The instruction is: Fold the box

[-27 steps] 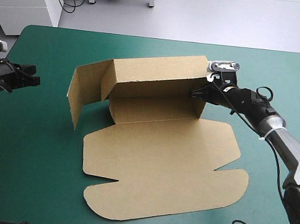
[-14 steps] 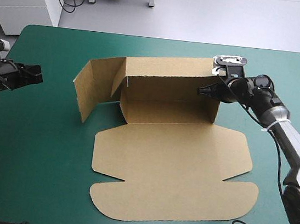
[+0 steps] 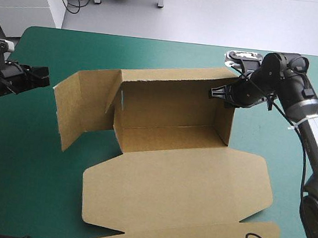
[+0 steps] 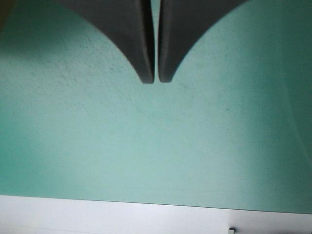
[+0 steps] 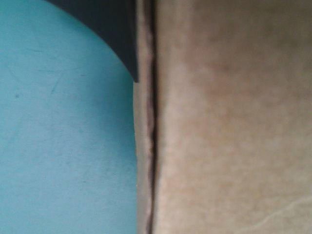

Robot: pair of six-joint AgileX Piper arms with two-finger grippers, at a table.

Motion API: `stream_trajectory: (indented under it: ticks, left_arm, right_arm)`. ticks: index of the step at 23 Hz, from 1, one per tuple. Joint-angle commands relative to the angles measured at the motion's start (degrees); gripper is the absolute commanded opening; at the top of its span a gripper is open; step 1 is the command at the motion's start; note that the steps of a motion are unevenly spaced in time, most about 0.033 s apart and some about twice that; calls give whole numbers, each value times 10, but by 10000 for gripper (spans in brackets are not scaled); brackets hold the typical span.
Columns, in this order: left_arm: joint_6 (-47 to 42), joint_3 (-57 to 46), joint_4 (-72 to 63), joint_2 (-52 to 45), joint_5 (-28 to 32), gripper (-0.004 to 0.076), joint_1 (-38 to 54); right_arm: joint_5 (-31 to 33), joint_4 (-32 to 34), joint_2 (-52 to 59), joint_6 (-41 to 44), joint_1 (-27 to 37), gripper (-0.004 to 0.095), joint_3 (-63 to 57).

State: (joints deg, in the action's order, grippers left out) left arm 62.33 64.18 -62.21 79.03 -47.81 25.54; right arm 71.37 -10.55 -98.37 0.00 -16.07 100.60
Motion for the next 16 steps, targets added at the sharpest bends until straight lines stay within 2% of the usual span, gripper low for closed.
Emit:
stream_trajectory:
  ticks: [1,8,16]
  left_arm:
    - [3,14,-23,-17,6,6,-22]
    - [3,14,-1,-17,18,6,-55]
    - [0,14,-1,-17,55,4,-55]
  right_arm:
    - [1,-75,33,0,3,-4,21]
    - [1,-70,9,8,3,-4,20]
    - [1,5,9,20,3,-3,20]
